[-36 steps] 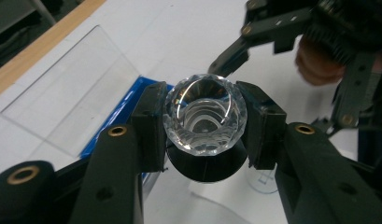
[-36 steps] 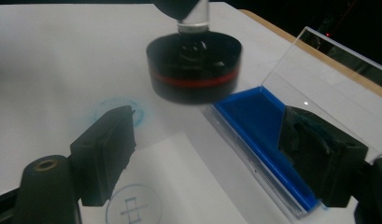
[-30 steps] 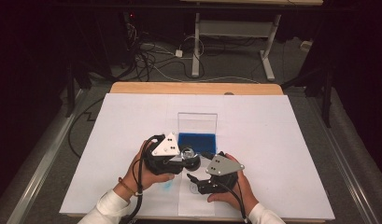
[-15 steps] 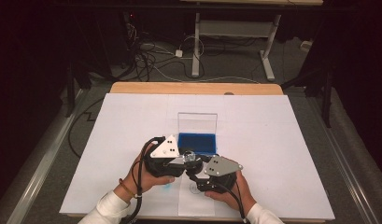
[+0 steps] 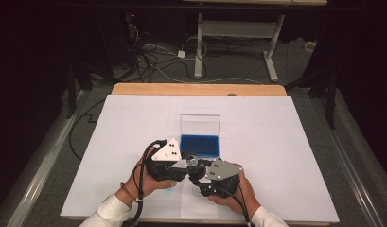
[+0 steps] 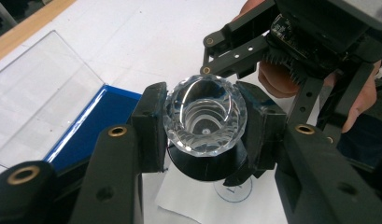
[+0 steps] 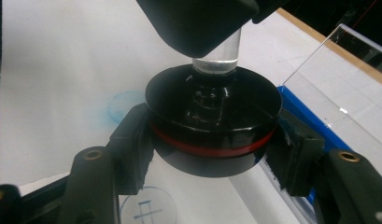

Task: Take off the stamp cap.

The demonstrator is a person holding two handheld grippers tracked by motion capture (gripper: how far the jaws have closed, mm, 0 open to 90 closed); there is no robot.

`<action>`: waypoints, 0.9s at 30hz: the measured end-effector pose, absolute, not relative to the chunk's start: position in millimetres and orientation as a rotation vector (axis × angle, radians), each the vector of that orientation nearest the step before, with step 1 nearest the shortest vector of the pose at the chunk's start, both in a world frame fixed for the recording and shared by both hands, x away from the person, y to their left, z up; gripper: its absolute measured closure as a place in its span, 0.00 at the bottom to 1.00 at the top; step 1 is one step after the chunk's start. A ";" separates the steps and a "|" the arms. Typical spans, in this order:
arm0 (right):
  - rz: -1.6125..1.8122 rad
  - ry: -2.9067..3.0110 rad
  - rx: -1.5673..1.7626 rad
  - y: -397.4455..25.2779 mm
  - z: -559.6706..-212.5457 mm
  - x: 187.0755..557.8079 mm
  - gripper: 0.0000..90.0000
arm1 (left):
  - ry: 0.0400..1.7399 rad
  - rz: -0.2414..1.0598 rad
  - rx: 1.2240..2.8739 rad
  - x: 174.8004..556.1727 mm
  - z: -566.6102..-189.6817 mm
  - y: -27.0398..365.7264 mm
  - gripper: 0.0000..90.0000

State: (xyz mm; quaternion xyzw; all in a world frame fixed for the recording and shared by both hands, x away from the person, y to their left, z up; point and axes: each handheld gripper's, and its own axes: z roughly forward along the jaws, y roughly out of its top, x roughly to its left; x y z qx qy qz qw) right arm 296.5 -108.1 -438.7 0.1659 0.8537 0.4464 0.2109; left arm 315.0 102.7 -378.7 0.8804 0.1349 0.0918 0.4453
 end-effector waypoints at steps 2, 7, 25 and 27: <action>1.235 2.381 0.461 -107.4 -438.9 296.1 0.43 | 0.332 0.226 2.183 315.1 -378.8 102.8 0.61; 1.229 2.398 0.451 -107.6 -435.9 296.8 0.43 | 0.328 0.216 2.176 315.5 -377.7 103.7 0.61; 1.132 2.459 0.417 -113.1 -446.6 292.8 0.43 | 0.339 0.299 2.139 312.1 -366.7 120.5 0.61; 1.126 2.437 0.455 -124.3 -445.2 295.1 0.43 | 0.352 0.310 2.137 312.5 -366.1 123.3 0.61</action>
